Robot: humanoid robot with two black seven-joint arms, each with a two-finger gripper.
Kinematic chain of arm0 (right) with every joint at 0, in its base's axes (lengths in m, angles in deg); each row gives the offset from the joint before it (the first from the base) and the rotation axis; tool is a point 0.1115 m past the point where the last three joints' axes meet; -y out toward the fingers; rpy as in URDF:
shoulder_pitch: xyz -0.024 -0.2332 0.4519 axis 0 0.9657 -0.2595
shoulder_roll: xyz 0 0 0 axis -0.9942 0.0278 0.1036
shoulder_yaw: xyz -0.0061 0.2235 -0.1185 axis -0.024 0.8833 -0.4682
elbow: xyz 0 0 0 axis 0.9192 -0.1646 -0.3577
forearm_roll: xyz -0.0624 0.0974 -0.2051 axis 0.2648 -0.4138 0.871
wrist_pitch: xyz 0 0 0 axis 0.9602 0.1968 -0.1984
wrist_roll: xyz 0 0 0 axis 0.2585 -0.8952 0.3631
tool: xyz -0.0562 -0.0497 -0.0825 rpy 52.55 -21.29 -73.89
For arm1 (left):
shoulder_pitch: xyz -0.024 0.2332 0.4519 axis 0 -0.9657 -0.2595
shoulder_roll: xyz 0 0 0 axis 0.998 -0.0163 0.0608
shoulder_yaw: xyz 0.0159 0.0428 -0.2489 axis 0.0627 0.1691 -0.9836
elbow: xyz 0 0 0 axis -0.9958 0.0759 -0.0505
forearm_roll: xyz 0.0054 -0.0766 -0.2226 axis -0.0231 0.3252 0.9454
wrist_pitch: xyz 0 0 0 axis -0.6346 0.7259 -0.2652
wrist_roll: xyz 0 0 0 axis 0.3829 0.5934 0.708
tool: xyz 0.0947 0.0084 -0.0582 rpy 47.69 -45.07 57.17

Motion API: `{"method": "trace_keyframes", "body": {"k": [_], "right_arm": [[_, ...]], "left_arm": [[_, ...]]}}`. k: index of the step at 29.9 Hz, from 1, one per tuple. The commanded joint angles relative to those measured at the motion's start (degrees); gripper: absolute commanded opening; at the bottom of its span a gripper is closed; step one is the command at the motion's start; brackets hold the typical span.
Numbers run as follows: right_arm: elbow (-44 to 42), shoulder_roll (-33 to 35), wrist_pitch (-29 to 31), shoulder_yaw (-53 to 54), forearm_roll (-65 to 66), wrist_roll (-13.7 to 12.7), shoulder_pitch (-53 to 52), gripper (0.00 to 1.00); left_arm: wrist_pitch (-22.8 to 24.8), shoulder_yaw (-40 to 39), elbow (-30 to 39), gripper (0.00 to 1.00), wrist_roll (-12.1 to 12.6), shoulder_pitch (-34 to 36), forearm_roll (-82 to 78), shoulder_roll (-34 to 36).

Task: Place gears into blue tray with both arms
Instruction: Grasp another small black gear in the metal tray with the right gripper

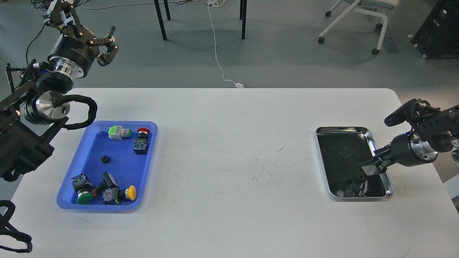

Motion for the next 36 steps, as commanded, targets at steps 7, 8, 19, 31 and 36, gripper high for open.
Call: {"method": "trace_keyframes", "body": {"k": [7,8,19,31,36], "right_arm": [[-2.37,-1.60,-0.43,0.16,0.07,-0.10,3.39,0.62],[-2.63,-1.95,-0.52,0.17,0.07,-0.10,3.66,0.62],[-3.96,-5.20,-0.52,0.25,-0.02,-0.10,4.36,0.57],[-4.83,-6.08,-0.52,0.25,-0.11,-0.10,5.33,0.41],[-4.75,-6.08,-0.52,0.17,-0.02,-0.10,5.51,0.30]], "left_arm": [[0.03,0.00,0.01,0.98,-0.01,-0.01,-0.09,0.00],[0.03,0.00,0.01,0.98,-0.01,-0.01,-0.09,0.00],[0.11,0.00,0.01,0.98,0.08,-0.18,-0.09,0.71],[0.20,0.00,0.01,0.98,-0.01,-0.71,-0.18,1.85],[0.20,0.00,0.01,0.98,-0.01,-0.71,-0.18,2.47]]}}
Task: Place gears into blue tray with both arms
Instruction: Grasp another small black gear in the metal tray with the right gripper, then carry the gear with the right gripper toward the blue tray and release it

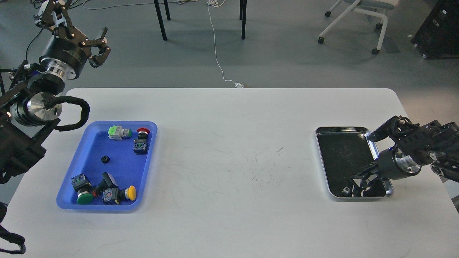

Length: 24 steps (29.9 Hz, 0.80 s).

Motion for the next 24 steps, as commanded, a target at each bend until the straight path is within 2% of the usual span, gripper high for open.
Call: {"method": "trace_keyframes", "body": {"k": [1,5,8,13,16,24], "right_arm": [[0.08,0.06,0.01,-0.06,-0.03,0.01,0.15,0.28],[0.08,0.06,0.01,0.03,0.05,0.10,0.15,0.23],[-0.01,0.06,-0.52,0.12,0.05,0.10,0.15,0.11],[0.60,0.06,-1.05,0.47,-0.12,0.10,-1.78,0.11],[0.69,-0.47,-1.05,0.82,-0.73,0.10,-6.60,0.11],[0.60,-14.25,-1.66,3.98,-10.13,-0.43,-9.78,0.13]], "left_arm": [[-0.01,0.00,0.00,0.98,0.06,-0.01,0.00,0.18],[-0.09,0.17,0.00,0.98,0.06,-0.01,0.00,0.09],[-0.09,0.17,0.00,0.98,0.06,-0.01,0.00,0.18],[-0.09,0.00,0.00,0.98,0.15,-0.01,0.00,0.26],[-0.09,0.00,0.00,0.98,0.15,-0.01,0.00,0.44],[-0.09,0.35,0.00,0.98,0.41,0.16,0.00,0.62]]}}
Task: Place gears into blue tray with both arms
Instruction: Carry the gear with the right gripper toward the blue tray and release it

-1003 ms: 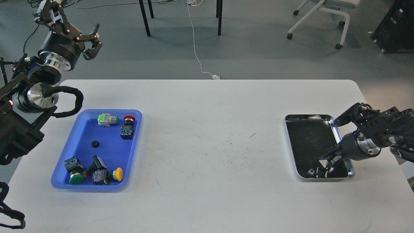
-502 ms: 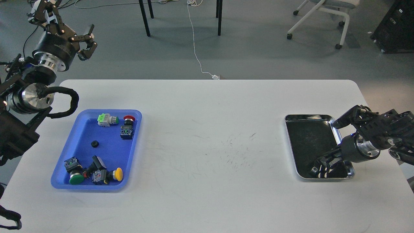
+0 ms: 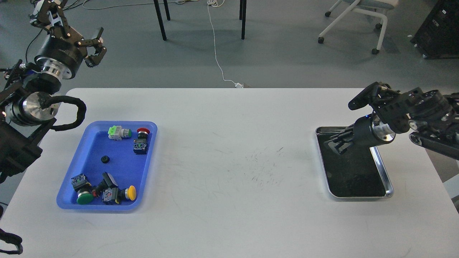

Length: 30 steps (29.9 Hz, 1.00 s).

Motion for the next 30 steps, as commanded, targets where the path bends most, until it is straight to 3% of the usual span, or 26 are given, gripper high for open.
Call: {"method": "trace_keyframes", "body": {"k": [1,9,15,18,26,30], "right_arm": [[-0.39,-7.55,-0.52,0.83,-4.90,-0.07,0.03,0.13],[-6.44,-22.58,-5.80,0.92,-7.20,-0.07,3.72,0.13],[-11.01,-28.83,-7.99,0.92,-7.20,0.10,8.38,0.14],[-12.34,-29.81,-8.79,0.92,-7.20,0.10,9.44,0.19],[-12.16,-29.11,-9.14,2.85,-7.37,-0.16,9.61,0.58],[-12.16,-27.88,-9.14,5.75,-8.77,-0.07,9.61,0.69]], "left_arm": [[0.00,0.12,0.00,0.98,0.07,0.17,0.00,0.24],[0.09,0.39,0.00,0.98,0.07,0.26,-0.09,1.30],[0.00,0.48,0.00,0.98,0.16,0.17,-0.09,1.74],[0.00,0.48,0.00,0.98,0.16,0.26,-0.17,1.91],[-0.18,0.56,0.44,0.98,0.16,0.26,-0.17,3.41],[-0.09,0.65,0.97,0.98,0.25,0.44,-0.26,3.76]]}}
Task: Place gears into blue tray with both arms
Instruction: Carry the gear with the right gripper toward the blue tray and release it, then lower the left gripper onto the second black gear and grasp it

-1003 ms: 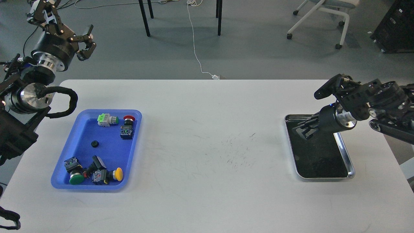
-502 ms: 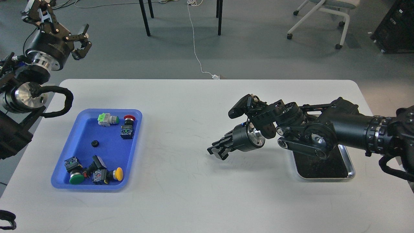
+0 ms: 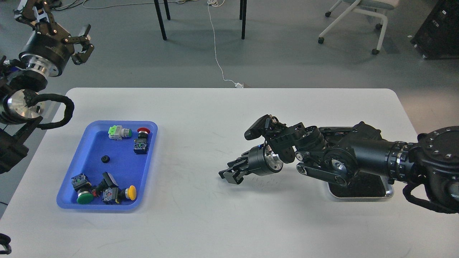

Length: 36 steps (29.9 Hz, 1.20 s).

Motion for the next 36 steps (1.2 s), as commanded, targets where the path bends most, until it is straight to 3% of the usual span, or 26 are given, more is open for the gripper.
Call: {"method": "trace_keyframes", "body": {"k": [1,6,17,27,30,36], "right_arm": [[-0.06,1.18,-0.01,3.52,-2.58,0.08,0.01,0.73],[-0.15,6.18,-1.15,16.43,-14.35,0.08,0.27,0.90],[0.38,15.69,-1.33,46.50,-41.34,0.52,12.83,0.94],[0.73,18.05,-0.54,65.57,-69.36,0.08,28.30,0.96],[0.55,22.09,2.09,66.99,-77.71,-0.01,32.25,0.97],[0.03,27.99,13.69,67.69,-83.79,0.08,38.85,0.97]], "left_arm": [[0.03,0.22,0.35,0.98,0.16,0.23,-0.11,0.26],[3.79,3.55,0.69,0.98,0.95,1.63,-2.47,2.63],[4.59,5.49,13.87,0.94,1.04,5.07,-32.42,3.25],[3.54,7.68,24.69,0.92,0.78,4.19,-74.42,-4.57],[2.32,12.42,25.22,0.92,0.51,4.01,-87.25,-6.24],[-4.19,23.58,26.98,0.92,0.69,4.45,-105.63,-8.96]]}}
